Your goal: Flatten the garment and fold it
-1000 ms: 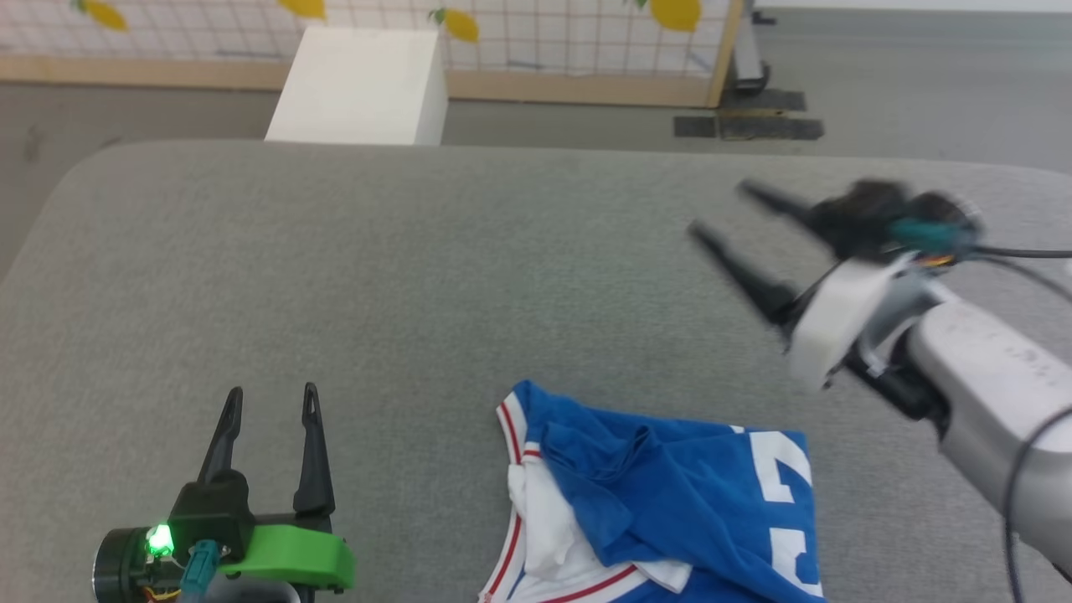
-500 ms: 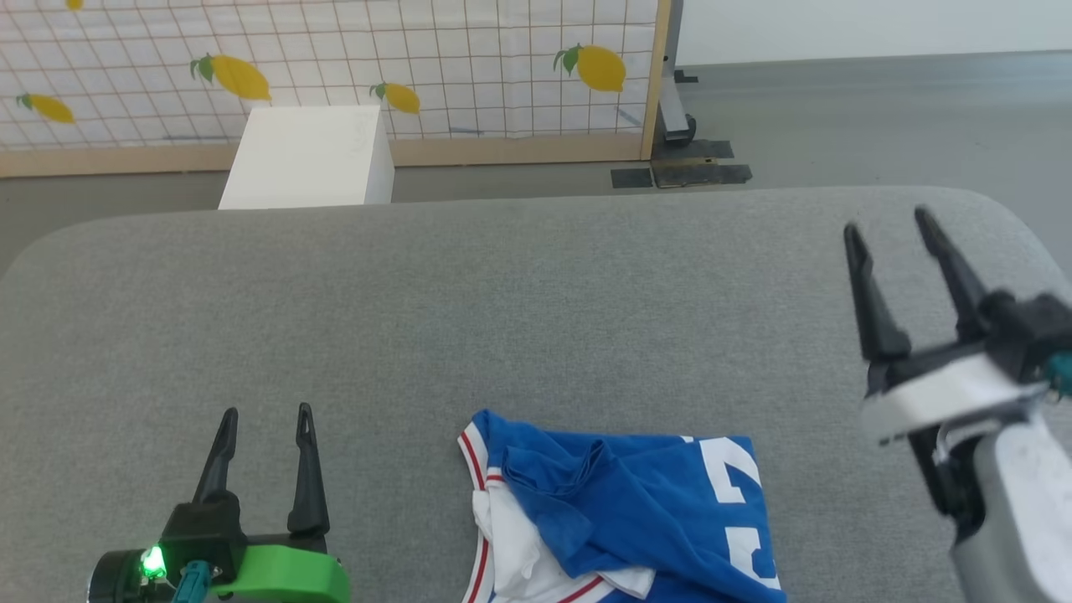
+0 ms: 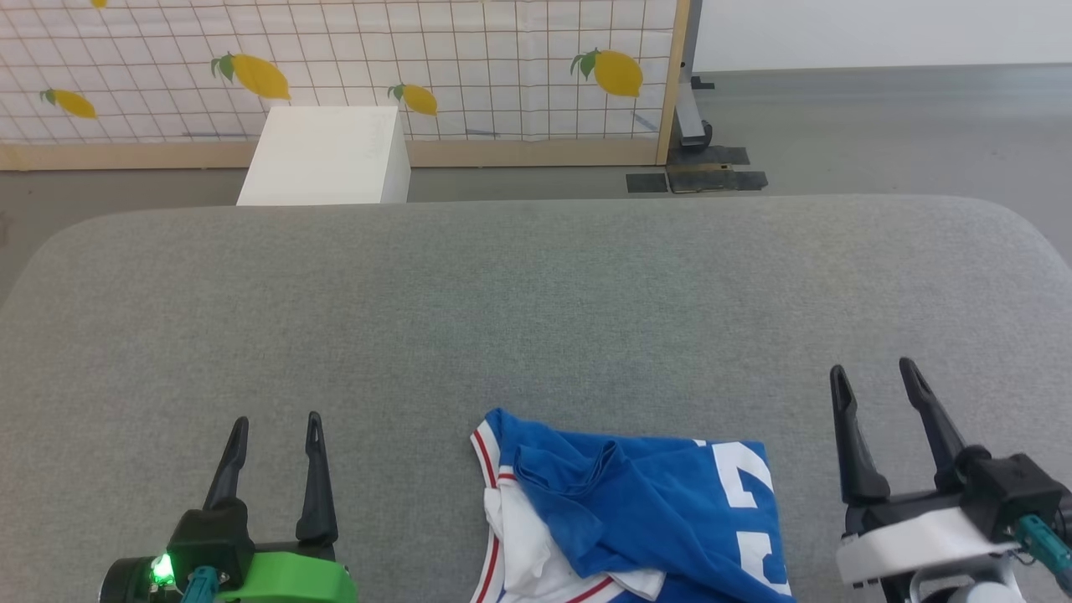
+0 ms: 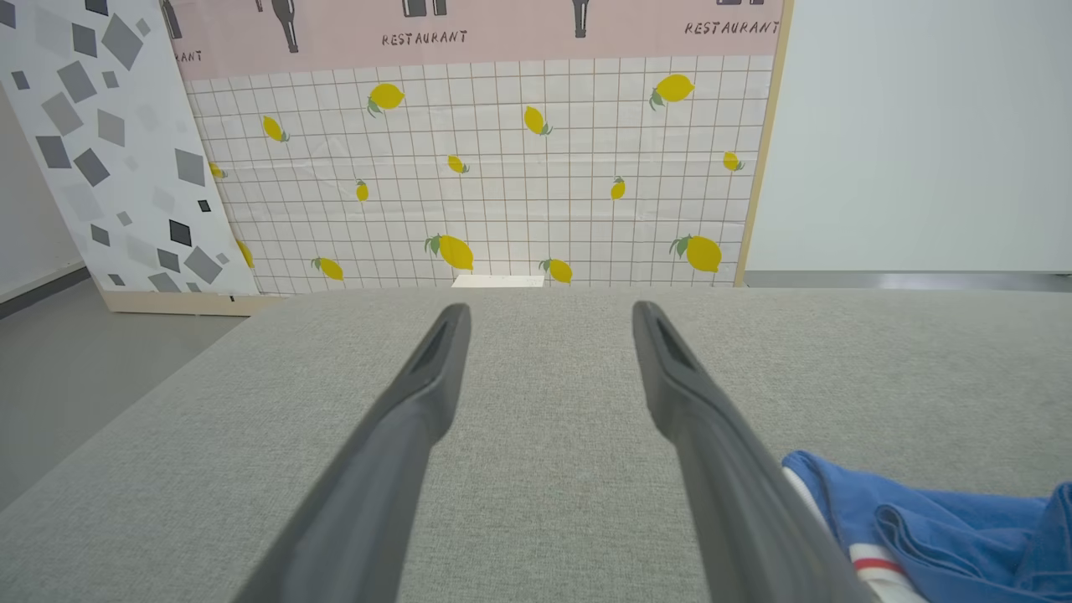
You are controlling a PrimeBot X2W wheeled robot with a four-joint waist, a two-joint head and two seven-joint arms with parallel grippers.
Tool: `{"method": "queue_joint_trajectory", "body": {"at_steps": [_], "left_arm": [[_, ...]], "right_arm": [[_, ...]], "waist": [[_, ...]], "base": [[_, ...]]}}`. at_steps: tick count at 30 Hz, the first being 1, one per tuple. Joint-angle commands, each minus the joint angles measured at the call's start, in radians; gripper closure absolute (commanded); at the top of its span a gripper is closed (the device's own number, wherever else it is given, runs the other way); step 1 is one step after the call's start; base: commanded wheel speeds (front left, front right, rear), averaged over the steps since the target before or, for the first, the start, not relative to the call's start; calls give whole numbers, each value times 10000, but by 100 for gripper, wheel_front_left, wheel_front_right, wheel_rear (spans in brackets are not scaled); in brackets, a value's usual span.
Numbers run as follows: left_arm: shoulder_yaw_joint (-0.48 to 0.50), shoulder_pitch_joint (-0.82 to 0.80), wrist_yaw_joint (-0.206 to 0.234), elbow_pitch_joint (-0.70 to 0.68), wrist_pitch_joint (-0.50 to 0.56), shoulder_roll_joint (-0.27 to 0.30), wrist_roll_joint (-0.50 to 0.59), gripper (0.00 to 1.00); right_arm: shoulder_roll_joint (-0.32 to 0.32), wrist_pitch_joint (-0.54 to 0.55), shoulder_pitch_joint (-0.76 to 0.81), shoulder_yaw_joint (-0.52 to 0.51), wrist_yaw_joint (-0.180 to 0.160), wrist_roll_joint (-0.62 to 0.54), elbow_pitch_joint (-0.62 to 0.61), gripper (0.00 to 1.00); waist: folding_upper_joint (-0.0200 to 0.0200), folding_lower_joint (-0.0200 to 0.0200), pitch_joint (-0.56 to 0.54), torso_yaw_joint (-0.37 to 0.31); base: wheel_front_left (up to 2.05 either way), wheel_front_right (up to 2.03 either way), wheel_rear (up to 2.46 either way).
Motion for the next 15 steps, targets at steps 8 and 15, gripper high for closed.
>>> {"method": "queue_joint_trajectory", "body": {"at_steps": [8, 15], "left_arm": [[77, 70, -54, 119, -36, -61, -115, 0], [84, 3, -100, 240, -36, -64, -129, 0]], "right_arm": [[194, -17, 661, -61, -13, -272, -431, 0], [239, 134, 661, -136, -13, -353, -545, 0]], "waist": [[-1, 0, 76, 118], [-1, 0, 45, 181]], "base": [[0, 0, 0], [0, 0, 0]]}}
